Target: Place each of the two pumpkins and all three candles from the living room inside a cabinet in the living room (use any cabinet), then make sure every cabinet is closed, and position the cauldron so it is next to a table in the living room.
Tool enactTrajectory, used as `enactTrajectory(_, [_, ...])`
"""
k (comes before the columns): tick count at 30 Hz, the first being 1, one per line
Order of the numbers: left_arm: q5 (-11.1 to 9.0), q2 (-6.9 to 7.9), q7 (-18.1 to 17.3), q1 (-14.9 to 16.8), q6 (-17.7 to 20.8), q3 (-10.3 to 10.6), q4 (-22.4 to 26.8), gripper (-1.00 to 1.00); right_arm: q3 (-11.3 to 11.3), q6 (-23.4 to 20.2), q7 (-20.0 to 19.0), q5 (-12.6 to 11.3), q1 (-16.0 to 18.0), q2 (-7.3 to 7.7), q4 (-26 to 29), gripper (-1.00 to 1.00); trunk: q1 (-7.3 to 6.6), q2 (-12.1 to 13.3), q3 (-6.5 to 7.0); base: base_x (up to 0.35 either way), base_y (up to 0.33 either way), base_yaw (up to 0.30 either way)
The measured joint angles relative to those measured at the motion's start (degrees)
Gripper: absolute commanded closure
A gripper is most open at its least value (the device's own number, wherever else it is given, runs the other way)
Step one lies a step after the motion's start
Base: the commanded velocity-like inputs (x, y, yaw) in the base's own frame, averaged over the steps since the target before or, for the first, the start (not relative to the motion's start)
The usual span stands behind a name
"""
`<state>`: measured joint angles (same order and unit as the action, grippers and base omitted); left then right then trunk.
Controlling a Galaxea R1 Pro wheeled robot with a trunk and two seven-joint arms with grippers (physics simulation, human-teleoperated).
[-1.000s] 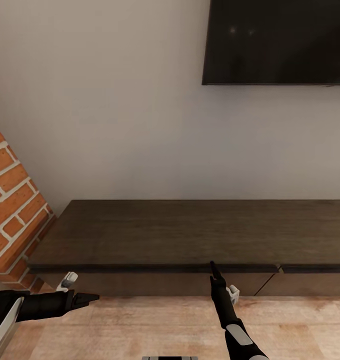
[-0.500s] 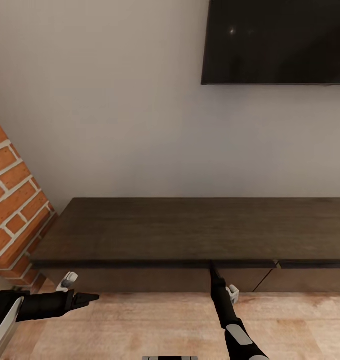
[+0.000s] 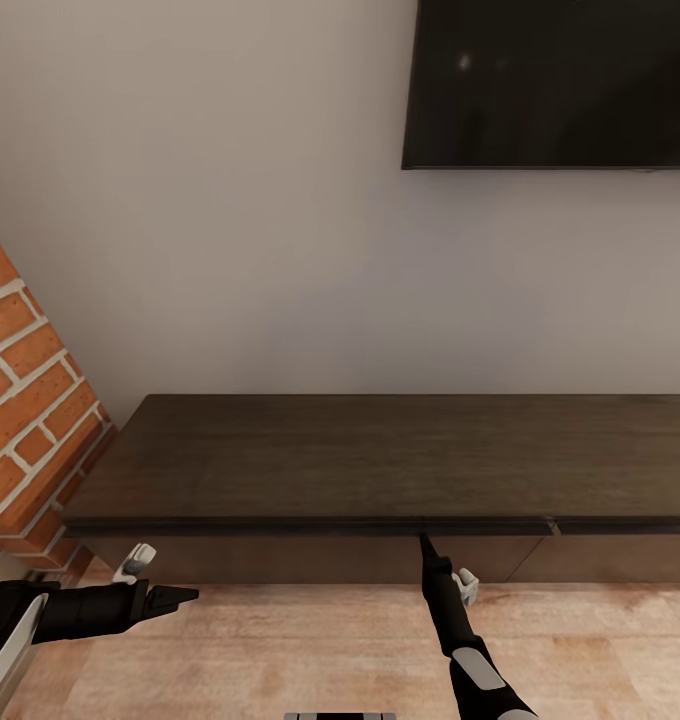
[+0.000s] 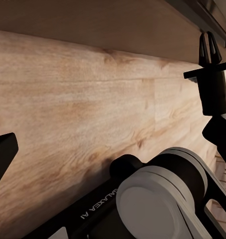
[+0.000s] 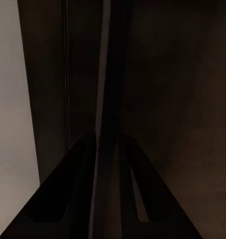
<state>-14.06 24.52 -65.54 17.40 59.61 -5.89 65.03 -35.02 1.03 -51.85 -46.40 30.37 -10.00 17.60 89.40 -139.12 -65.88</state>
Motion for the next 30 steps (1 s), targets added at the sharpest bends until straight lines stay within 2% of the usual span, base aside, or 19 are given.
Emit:
enactTrajectory(20, [0.0, 0.00, 0.0, 0.0, 0.0, 0.0, 0.0, -1.00, 0.0, 0.0, 0.0, 0.0, 0.0, 0.00, 0.0, 1.00, 0.00, 0.0, 0.00, -0.005, 0.000, 0.000])
enactTrajectory(30, [0.0, 0.00, 0.1, 0.0, 0.0, 0.0, 0.0, -1.00, 0.0, 0.0, 0.1, 0.0, 0.0, 0.00, 0.0, 1.00, 0.00, 0.0, 0.00, -0.275, 0.000, 0.000])
